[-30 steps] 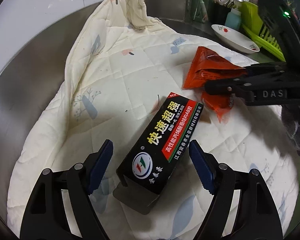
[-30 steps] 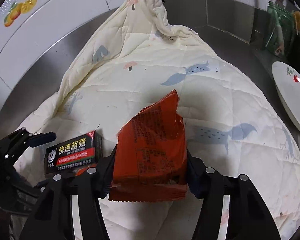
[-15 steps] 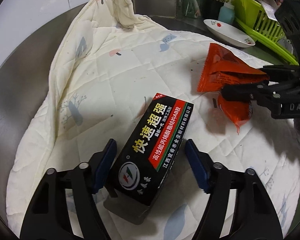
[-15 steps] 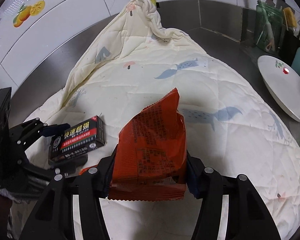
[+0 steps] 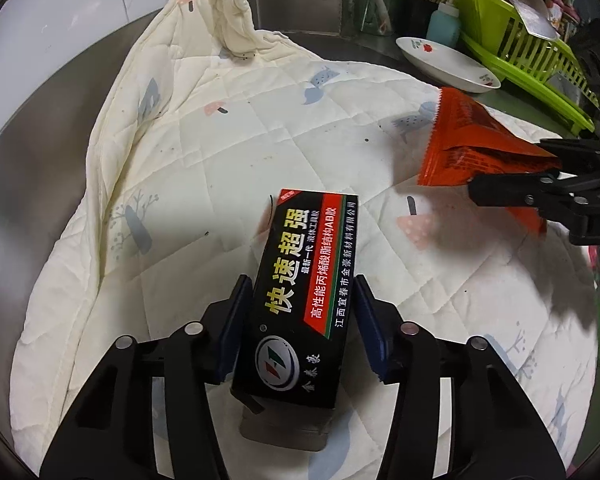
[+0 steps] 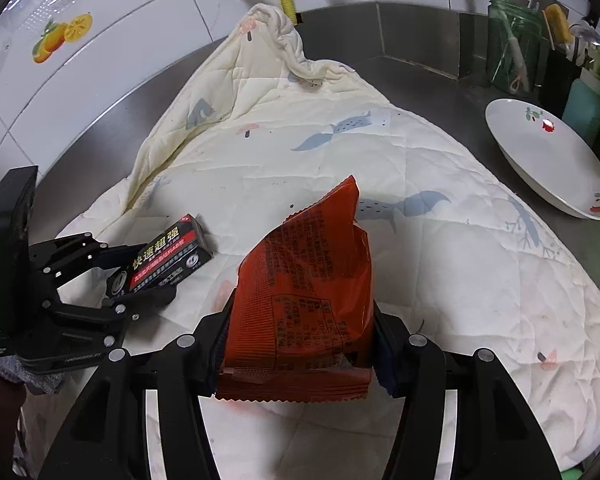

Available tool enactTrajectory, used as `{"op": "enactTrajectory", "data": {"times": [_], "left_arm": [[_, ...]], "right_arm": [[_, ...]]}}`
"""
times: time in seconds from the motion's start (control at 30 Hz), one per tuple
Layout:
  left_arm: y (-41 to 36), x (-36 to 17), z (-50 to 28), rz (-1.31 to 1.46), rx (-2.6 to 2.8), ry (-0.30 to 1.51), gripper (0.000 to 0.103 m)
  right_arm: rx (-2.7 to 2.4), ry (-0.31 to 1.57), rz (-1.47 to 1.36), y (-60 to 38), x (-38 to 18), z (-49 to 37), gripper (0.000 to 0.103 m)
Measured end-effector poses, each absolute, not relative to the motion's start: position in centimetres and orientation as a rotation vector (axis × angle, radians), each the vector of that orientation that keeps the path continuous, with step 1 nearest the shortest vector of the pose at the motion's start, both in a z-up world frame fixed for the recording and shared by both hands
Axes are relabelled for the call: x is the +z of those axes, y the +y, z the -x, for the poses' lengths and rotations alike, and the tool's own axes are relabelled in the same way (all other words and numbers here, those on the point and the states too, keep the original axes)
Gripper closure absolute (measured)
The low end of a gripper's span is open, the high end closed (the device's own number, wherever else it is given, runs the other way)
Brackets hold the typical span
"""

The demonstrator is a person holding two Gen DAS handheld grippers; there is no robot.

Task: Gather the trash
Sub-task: 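Carry the black box and orange packet with both tools over the green basket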

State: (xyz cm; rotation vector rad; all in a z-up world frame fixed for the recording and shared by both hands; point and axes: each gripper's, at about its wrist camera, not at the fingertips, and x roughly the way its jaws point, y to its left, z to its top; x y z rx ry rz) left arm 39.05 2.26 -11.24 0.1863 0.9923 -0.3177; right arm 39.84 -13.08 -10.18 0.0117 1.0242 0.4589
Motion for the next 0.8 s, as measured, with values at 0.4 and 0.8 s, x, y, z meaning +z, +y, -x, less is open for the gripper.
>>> {"op": "enactTrajectory", "data": {"times": [0.4, 0.8], "left_arm": [[1.9, -9.4, -36.7, -0.159, -0.3, 0.954, 0.058], [-0.9, -6.0, -31.6, -0.169, -0.355, 0.897, 0.058]], "right_arm": [[0.455, 1.001, -0.027, -14.1, -8.5, -37.1, 0.048], [0.415, 0.962, -0.055, -17.5, -6.2, -30.3, 0.048]]}}
